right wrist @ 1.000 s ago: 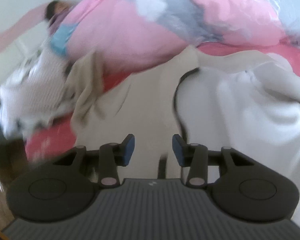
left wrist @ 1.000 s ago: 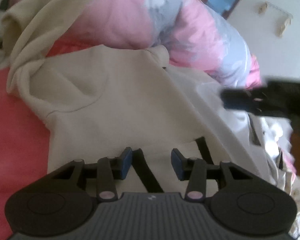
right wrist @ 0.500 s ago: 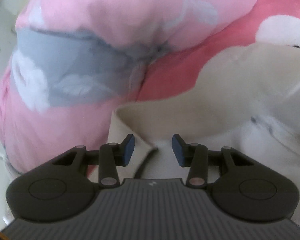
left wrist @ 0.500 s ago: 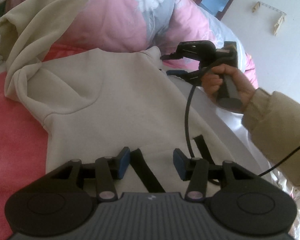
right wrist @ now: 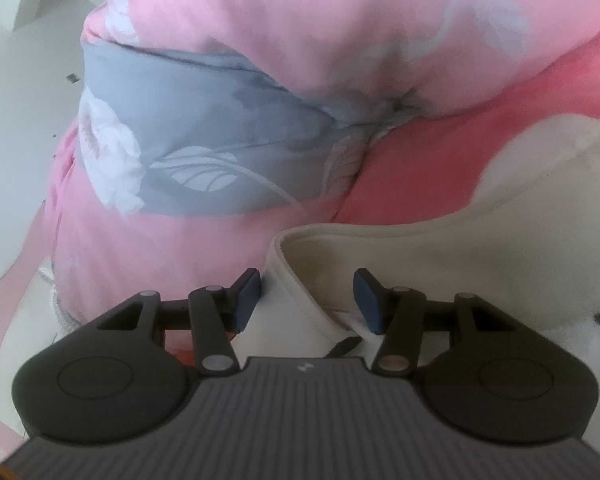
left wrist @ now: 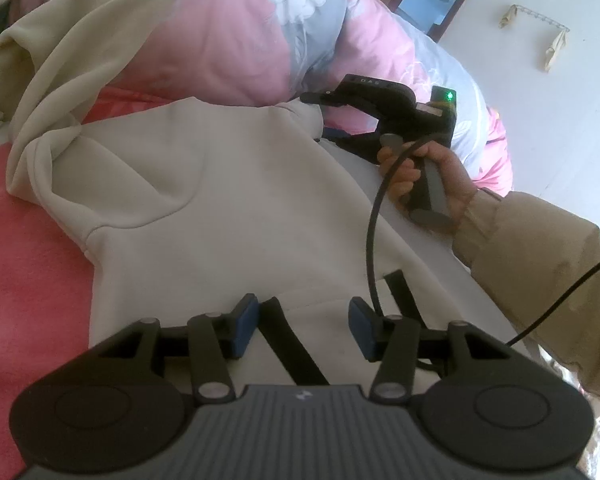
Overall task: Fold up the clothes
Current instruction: 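Move the right tool over the duvet while the left tool rests on the hoodie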
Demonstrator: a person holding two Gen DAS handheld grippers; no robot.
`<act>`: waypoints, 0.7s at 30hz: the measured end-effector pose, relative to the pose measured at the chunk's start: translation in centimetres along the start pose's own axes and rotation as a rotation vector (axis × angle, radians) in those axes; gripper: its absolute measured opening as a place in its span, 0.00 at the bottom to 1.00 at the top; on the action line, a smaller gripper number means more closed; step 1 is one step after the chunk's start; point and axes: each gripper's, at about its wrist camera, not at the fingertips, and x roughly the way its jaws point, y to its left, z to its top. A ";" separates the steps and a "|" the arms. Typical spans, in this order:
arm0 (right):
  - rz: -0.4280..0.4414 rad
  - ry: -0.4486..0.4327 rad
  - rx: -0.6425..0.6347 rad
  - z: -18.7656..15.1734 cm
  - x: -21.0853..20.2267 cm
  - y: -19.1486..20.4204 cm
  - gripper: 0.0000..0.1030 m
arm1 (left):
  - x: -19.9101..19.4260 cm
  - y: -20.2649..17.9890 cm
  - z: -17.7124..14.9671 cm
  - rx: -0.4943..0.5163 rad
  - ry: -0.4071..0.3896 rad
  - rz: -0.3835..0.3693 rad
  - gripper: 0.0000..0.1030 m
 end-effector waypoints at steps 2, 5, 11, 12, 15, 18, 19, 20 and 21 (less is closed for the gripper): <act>0.020 0.009 -0.012 0.2 0.1 0.1 0.41 | 0.0 0.0 0.1 0.000 0.000 -0.001 0.51; -0.027 0.005 -0.141 0.1 -0.4 2.2 0.19 | 0.0 0.1 0.0 0.002 0.000 -0.001 0.51; -0.153 -0.011 -0.443 -0.1 -1.6 7.1 0.06 | 0.1 0.1 0.0 0.005 0.000 0.003 0.51; -0.186 -0.014 -0.518 -0.3 -1.7 8.2 0.06 | 0.1 0.1 -0.1 0.006 0.000 0.003 0.51; -0.337 0.001 -0.821 -1.8 -0.9 12.2 0.06 | 0.2 0.1 -0.1 0.008 0.001 0.005 0.51; -0.498 0.055 -1.076 -3.8 1.6 14.3 0.06 | 0.3 0.1 -0.2 0.010 0.001 0.005 0.51; -0.549 0.073 -1.150 -4.4 2.6 14.6 0.06 | 0.3 0.1 -0.2 0.010 0.001 0.005 0.51; -0.599 0.088 -1.221 -5.1 3.6 14.7 0.06 | 0.3 0.1 -0.2 0.011 0.001 0.005 0.51; -0.644 0.103 -1.287 -5.8 4.6 14.6 0.06 | 0.3 0.1 -0.2 0.012 0.002 0.006 0.51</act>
